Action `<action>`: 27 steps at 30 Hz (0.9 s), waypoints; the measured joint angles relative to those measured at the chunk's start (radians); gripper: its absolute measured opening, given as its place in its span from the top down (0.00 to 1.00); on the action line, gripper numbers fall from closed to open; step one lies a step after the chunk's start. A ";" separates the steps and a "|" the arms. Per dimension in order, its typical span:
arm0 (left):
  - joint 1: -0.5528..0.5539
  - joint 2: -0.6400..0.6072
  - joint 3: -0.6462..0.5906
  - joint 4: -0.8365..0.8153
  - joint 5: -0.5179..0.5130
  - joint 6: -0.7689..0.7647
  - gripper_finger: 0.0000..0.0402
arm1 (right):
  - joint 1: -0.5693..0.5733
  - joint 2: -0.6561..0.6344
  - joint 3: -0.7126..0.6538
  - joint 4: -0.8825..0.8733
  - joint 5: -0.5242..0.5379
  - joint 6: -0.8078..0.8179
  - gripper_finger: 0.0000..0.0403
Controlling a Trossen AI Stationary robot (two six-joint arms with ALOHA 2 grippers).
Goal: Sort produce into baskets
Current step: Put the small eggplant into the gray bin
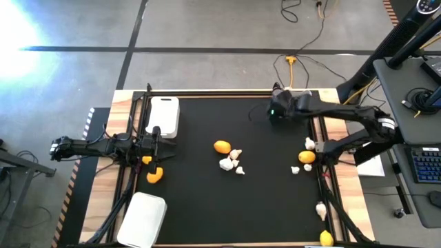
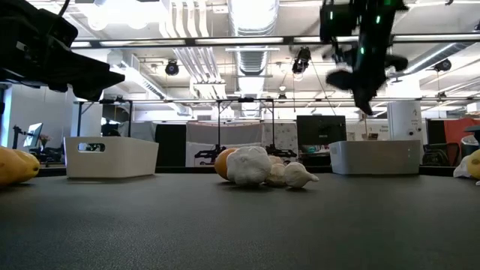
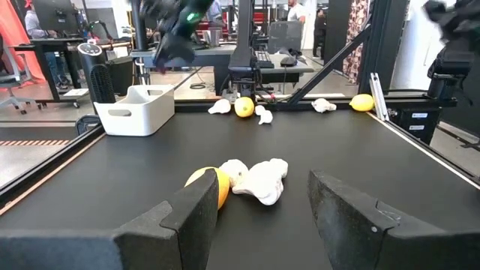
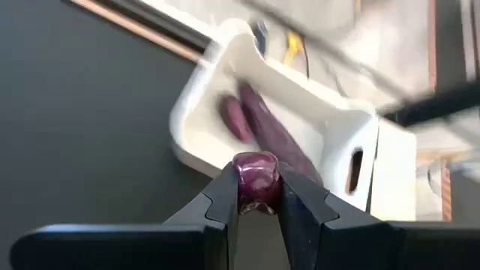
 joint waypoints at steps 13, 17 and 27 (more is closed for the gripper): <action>0.000 0.000 0.000 0.000 0.000 0.000 0.53 | -0.468 0.089 -0.119 0.409 -0.415 -0.179 0.81; 0.000 0.000 0.000 0.000 0.000 0.000 0.53 | -0.526 0.165 -0.109 0.408 -0.451 -0.196 0.78; 0.000 0.000 0.000 0.000 0.000 0.000 0.53 | -0.576 0.290 -0.074 0.433 -0.449 -0.223 0.58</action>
